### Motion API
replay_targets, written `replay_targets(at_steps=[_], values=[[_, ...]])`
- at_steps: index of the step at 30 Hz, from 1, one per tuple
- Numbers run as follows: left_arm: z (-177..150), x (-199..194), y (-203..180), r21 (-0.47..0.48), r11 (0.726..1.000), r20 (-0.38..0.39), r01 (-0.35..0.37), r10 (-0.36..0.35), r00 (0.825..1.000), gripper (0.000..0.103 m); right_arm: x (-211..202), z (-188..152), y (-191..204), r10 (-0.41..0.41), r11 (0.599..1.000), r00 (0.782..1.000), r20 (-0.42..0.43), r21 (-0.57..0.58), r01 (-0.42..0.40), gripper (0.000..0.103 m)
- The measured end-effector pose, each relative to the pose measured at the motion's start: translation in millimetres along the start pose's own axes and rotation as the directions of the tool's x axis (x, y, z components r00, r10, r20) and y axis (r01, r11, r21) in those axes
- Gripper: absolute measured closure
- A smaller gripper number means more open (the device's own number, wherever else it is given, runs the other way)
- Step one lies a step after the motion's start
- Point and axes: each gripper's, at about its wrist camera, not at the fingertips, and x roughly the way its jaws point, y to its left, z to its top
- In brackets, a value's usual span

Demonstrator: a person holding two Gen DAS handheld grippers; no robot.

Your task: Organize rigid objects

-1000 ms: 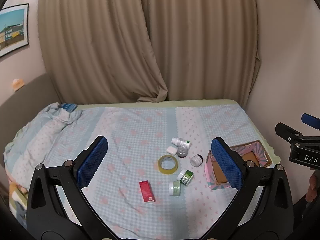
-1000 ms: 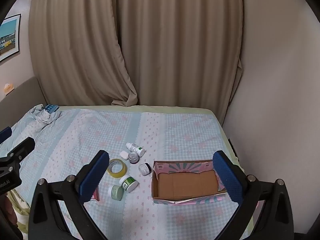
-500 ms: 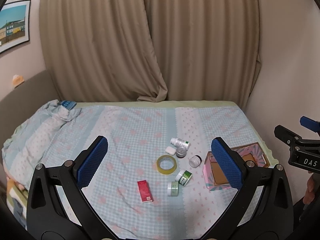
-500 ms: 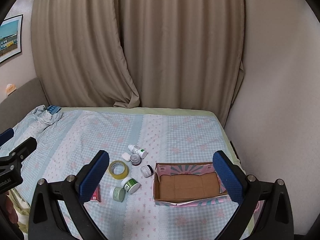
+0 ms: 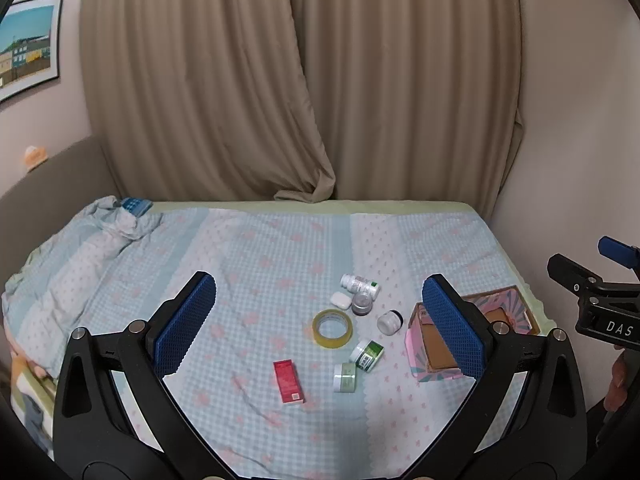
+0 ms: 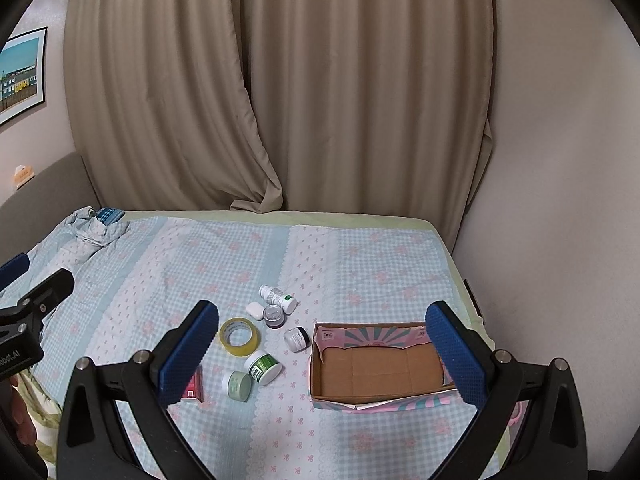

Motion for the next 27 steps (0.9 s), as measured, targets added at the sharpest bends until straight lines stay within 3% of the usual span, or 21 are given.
replay_targets(at_steps=[27], values=[[-3,5,2,-0.018,1.000,-0.011,0.011,-0.011,1.000,0.001,-6,-13,9,0.004,1.000,1.000,0.008,-0.001,-0.004,0.000]])
